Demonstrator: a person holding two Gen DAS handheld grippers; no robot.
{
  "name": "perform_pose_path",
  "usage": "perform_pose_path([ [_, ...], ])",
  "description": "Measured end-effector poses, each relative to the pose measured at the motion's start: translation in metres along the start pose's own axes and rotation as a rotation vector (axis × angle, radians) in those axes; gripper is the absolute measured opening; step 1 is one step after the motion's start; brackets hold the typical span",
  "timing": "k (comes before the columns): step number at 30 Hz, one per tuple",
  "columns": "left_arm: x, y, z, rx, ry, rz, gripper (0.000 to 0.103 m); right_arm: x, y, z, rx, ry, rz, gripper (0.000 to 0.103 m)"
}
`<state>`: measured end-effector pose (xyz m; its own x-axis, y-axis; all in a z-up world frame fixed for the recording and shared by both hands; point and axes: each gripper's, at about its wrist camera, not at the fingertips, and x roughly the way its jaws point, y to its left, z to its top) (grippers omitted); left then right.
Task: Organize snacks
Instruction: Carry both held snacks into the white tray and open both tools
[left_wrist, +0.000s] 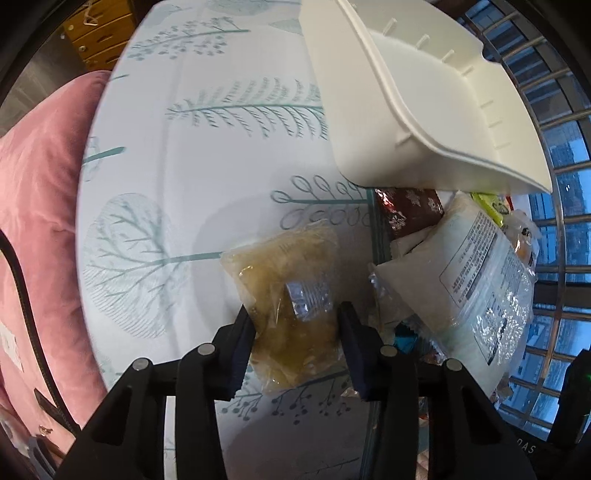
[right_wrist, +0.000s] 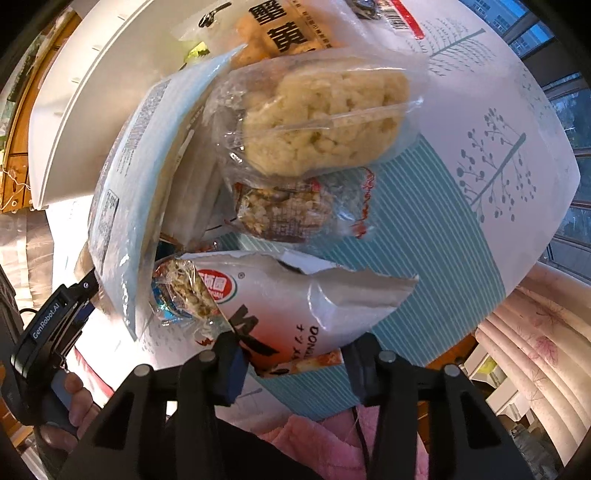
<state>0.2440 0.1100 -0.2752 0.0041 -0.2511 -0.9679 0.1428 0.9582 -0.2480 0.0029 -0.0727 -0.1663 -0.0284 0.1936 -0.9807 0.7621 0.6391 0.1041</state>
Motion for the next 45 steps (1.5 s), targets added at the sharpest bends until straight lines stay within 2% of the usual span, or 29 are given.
perform_pose_path([
  [3, -0.011, 0.003, -0.004, -0.014, -0.020, 0.011, 0.043, -0.009, -0.007, -0.005, 0.015, -0.010, 0.014, 0.044],
  [9, -0.044, 0.006, -0.020, -0.003, -0.064, -0.014, 0.043, -0.025, -0.018, -0.014, 0.051, -0.013, 0.056, 0.044],
  [15, -0.082, 0.014, -0.033, 0.007, -0.063, -0.008, 0.043, -0.050, -0.027, -0.017, 0.062, -0.028, 0.118, 0.044],
  [21, -0.110, 0.005, -0.037, 0.004, -0.045, -0.003, 0.043, -0.087, -0.017, -0.010, 0.022, -0.070, 0.182, 0.044],
  [23, -0.120, 0.001, -0.037, 0.017, -0.061, -0.015, 0.043, -0.096, -0.013, -0.005, 0.006, -0.082, 0.200, 0.044],
  [29, -0.153, -0.020, -0.032, 0.042, -0.124, -0.033, 0.043, -0.130, 0.002, 0.026, -0.093, -0.144, 0.208, 0.044],
  [35, -0.175, -0.046, -0.021, 0.011, -0.179, -0.015, 0.043, -0.144, -0.001, 0.065, -0.185, -0.185, 0.237, 0.044],
  [45, -0.172, -0.089, 0.009, -0.091, -0.227, 0.016, 0.043, -0.170, 0.025, 0.125, -0.367, -0.219, 0.275, 0.044],
])
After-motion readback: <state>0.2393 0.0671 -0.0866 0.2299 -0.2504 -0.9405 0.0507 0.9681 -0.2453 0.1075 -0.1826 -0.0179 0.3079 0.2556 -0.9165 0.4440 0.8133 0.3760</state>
